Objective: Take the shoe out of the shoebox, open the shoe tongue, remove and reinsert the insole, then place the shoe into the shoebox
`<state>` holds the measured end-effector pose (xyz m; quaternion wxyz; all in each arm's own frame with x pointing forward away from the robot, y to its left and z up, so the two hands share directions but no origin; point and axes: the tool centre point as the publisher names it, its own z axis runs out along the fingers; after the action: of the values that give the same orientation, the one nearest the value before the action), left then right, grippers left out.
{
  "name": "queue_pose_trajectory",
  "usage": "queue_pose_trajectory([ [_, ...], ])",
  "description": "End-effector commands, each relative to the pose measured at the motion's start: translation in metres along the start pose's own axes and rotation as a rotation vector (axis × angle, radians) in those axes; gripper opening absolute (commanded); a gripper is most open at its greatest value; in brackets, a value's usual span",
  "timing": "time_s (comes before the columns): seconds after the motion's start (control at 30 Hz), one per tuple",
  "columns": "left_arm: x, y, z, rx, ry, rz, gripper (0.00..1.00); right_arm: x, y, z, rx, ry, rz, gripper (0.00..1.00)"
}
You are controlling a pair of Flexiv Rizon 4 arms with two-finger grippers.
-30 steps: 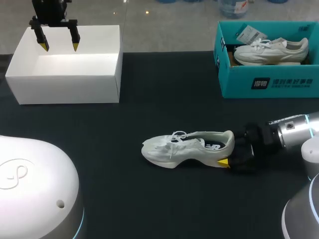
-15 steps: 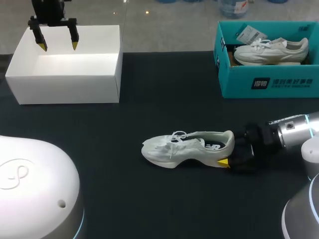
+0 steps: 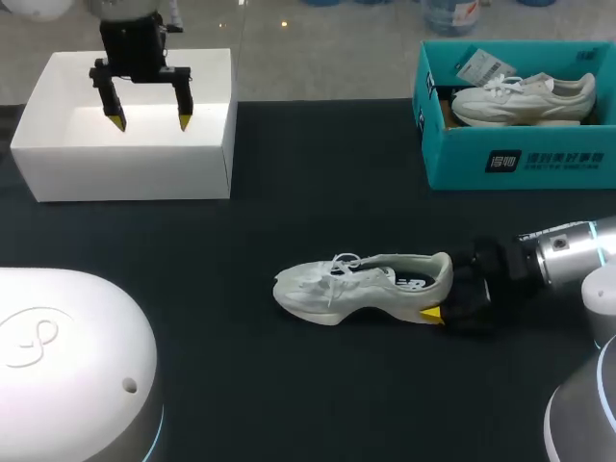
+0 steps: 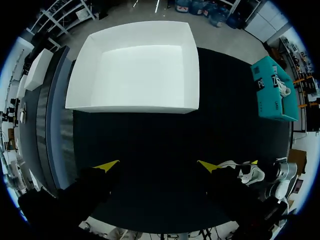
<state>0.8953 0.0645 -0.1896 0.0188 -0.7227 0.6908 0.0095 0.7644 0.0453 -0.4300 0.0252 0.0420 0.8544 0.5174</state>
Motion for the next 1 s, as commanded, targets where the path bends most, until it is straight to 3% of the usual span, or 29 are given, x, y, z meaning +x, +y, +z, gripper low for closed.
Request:
queue_pose_trajectory([
  [0.03,0.038,0.052,0.010,0.142,-0.066,0.021,1.00,-0.002,-0.002,0.001,0.002,0.001,-0.001,0.00],
  [0.57,0.144,0.123,0.048,0.100,-0.052,0.137,1.00,-0.002,-0.002,0.001,0.002,0.001,-0.001,0.00],
  [1.0,0.217,0.142,0.066,0.073,-0.055,0.185,1.00,-0.002,-0.002,0.001,0.002,0.001,-0.001,0.00],
])
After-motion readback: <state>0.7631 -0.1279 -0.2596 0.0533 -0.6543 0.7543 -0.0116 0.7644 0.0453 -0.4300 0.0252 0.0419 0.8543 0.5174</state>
